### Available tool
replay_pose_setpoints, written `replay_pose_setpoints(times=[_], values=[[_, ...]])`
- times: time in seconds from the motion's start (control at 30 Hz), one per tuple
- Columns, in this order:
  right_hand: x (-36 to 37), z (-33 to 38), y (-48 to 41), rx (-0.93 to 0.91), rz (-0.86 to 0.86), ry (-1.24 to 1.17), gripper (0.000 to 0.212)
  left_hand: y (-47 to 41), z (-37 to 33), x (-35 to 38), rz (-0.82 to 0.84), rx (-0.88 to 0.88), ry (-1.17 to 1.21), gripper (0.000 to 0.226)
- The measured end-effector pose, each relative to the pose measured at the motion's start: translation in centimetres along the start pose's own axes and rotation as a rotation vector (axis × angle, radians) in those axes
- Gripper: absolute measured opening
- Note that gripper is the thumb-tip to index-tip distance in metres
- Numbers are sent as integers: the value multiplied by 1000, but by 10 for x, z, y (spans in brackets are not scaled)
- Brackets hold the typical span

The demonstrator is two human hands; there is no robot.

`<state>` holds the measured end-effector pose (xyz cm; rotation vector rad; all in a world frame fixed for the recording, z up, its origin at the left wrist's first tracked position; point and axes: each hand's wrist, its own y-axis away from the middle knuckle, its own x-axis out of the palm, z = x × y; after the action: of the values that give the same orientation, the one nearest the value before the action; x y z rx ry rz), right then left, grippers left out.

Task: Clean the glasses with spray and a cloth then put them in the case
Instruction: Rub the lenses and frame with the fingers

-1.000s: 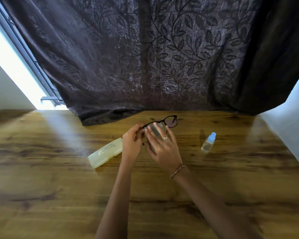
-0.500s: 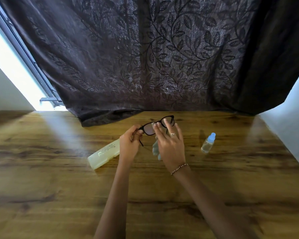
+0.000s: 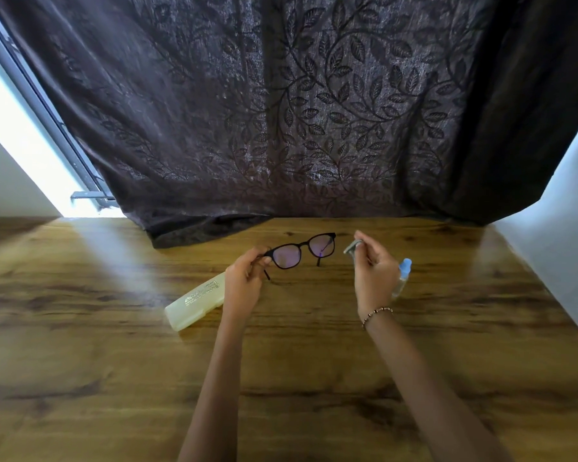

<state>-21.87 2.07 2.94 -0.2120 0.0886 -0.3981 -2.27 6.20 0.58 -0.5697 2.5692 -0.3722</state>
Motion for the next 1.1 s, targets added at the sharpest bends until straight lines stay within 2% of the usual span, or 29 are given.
replay_pose_setpoints(times=[0.17, 0.4, 0.5, 0.63, 0.73, 0.9, 1.1], values=[[8, -5, -1, 94, 27, -60, 10, 2, 2, -2, 15, 8, 28, 16], [12, -4, 4, 296, 154, -181, 13, 1, 2, -6, 59, -17, 25, 18], [11, -2, 1, 392, 173, -236, 12, -1, 0, -14, 128, 8, -51, 14], [8, 0, -1, 505, 228, -310, 14, -11, -16, -30, 226, -72, -64, 27], [7, 2, 3, 499, 270, -324, 14, -29, -39, -26, 319, -22, -86, 32], [8, 7, 7, 464, 275, -294, 16, -50, -62, -7, 504, -34, -376, 21], [7, 7, 10, 358, 254, -212, 12, -52, -65, -4, 535, -85, -395, 16]])
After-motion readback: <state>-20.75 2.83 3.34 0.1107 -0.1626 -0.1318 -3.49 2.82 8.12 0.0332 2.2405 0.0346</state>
